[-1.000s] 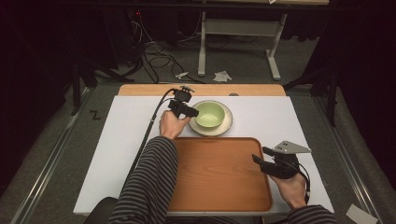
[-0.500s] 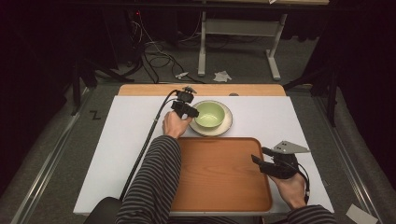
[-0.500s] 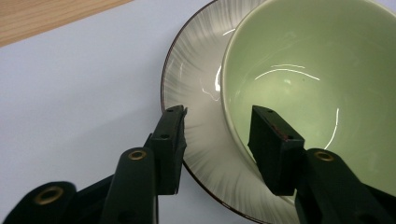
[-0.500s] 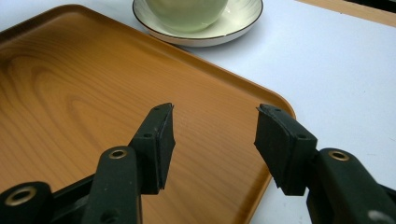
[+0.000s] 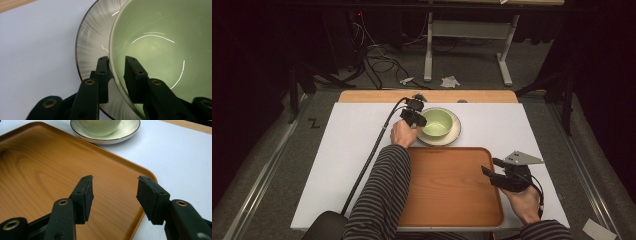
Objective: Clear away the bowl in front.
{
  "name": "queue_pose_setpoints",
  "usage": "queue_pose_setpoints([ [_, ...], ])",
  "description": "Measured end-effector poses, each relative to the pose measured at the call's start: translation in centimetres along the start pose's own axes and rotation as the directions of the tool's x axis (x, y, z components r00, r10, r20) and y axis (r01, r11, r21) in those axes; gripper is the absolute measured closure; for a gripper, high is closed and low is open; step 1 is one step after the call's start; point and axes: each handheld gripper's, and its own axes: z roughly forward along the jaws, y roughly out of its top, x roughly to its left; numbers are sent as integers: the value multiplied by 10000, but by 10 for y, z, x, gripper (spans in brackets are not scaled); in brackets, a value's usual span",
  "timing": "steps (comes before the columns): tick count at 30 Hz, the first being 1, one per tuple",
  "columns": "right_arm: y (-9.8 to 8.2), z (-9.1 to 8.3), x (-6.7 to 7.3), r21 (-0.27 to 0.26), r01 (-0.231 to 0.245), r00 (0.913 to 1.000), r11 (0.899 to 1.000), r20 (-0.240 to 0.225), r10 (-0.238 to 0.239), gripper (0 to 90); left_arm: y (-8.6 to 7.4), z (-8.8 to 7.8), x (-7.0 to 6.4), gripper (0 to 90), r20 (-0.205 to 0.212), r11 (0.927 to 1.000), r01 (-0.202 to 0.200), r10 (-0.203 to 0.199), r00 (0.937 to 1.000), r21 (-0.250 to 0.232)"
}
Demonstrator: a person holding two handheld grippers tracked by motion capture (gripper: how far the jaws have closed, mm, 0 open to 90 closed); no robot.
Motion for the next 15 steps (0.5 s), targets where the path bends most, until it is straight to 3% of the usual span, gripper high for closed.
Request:
queue_pose_setpoints([
  [6, -1, -1, -1, -114, -31, 9999, 9999, 113, 33, 487, 3, 0, 1, 810, -26, 9997, 144, -144, 9999, 201],
  [15, -1, -1, -1, -64, -113, 9999, 9999, 127, 114, 487, 6, 0, 4, 842, 518, 9977, 662, -667, 9964, 115],
])
